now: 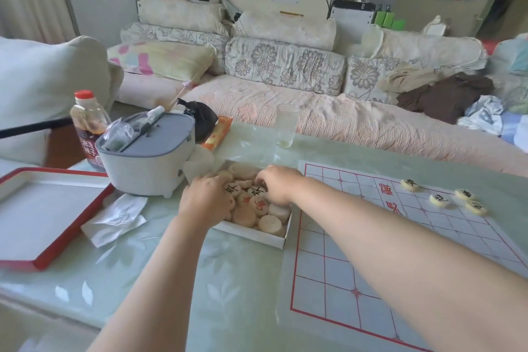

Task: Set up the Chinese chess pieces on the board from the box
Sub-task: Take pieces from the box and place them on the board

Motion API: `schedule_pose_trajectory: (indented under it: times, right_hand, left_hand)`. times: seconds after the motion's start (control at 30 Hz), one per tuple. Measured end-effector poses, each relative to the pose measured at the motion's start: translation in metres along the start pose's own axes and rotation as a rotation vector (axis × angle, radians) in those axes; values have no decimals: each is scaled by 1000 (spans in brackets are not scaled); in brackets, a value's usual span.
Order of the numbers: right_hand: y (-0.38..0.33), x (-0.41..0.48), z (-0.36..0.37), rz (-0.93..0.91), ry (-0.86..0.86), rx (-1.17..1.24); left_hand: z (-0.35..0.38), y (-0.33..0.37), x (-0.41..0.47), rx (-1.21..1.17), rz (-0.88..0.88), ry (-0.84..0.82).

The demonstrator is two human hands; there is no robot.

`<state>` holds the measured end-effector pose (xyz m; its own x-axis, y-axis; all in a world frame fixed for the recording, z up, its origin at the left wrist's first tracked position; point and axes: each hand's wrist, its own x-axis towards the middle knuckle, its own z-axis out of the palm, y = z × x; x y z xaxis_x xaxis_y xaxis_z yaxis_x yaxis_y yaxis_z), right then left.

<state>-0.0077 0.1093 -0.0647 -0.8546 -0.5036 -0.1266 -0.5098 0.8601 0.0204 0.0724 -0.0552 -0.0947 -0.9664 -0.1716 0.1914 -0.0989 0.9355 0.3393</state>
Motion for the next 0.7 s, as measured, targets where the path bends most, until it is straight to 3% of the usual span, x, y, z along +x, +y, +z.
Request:
schedule_pose_trajectory:
  times: [0.27,0.47,0.7]
  right_hand:
    - [6,19,-1,-40,-80,-62]
    - [19,8,2,-71,37,53]
    - [38,-25,0,29,149,195]
  left_hand:
    - [18,11,19,6,-10,-21]
    - [22,15,26,-64,-125,-60]
    - [13,17,20,-57,-38,31]
